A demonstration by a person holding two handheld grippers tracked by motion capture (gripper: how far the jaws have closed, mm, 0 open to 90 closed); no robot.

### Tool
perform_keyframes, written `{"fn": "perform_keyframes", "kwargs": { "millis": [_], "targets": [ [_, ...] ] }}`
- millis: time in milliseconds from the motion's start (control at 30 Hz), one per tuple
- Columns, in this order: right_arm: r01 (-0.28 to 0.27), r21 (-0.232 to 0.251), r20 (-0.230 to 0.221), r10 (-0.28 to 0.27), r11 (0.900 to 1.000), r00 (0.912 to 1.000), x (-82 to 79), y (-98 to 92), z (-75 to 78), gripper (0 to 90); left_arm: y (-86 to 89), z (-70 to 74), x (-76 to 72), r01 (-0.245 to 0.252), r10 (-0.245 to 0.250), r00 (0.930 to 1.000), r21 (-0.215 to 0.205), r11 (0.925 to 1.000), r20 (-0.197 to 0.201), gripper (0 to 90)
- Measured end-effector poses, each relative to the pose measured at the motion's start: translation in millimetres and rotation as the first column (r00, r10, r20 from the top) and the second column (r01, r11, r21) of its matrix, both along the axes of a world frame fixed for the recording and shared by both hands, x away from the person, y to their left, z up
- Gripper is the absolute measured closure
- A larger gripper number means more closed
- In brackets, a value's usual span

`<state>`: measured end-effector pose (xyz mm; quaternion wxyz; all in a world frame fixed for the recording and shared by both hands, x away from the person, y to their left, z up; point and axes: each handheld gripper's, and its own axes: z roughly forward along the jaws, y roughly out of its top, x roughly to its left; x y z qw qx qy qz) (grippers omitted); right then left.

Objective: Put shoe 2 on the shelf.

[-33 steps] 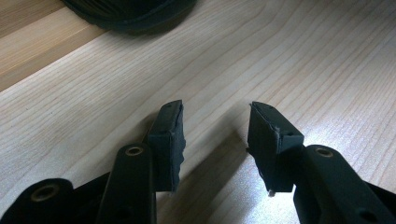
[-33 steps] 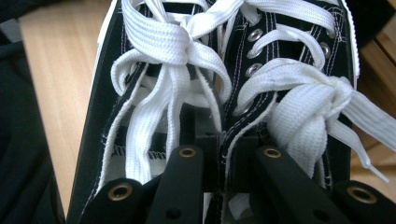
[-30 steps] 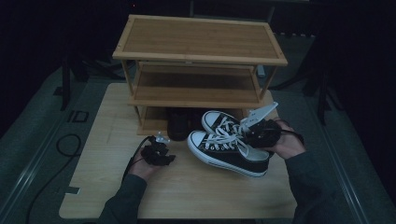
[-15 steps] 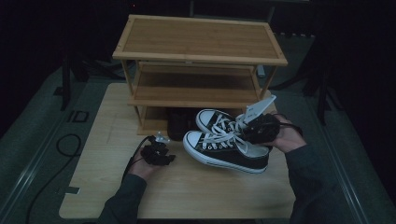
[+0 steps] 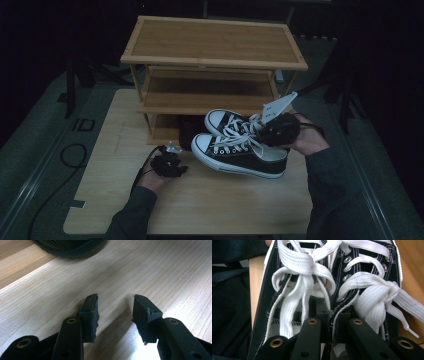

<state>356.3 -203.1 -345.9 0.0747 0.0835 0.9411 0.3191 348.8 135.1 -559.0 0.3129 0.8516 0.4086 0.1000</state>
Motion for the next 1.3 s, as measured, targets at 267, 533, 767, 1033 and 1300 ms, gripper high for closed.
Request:
{"fn": "perform_keyframes", "kwargs": {
  "millis": [267,533,767,1033,1300],
  "targets": [
    [0.038,0.021,0.040,-0.039,0.999,0.9985,17.5,5.7,23.5,85.5,0.2,0.0,0.2,0.002,-0.002,1.0000,0.000,1.0000,-0.001,56.0],
    [0.139,0.044,0.071,-0.142,0.989,0.9873,40.6,20.2,30.6,85.5,0.1,-0.1,0.2,0.002,-0.002,1.0000,0.000,1.0000,-0.001,55.7],
    [0.283,0.099,0.096,-0.292,0.954,0.9516,57.1,37.2,25.4,85.6,0.4,-0.1,0.3,0.003,-0.003,1.0000,-0.002,1.0000,-0.002,55.7],
    [0.387,0.099,0.111,-0.397,0.917,0.9111,65.4,50.4,18.9,85.6,-0.2,0.0,0.1,0.002,-0.002,1.0000,0.002,1.0000,-0.001,55.5],
    [0.457,0.113,0.119,-0.468,0.882,0.8755,69.9,56.7,16.5,85.5,-0.3,0.4,0.4,0.001,-0.001,1.0000,0.008,1.0000,-0.001,55.6]
  ]
}}
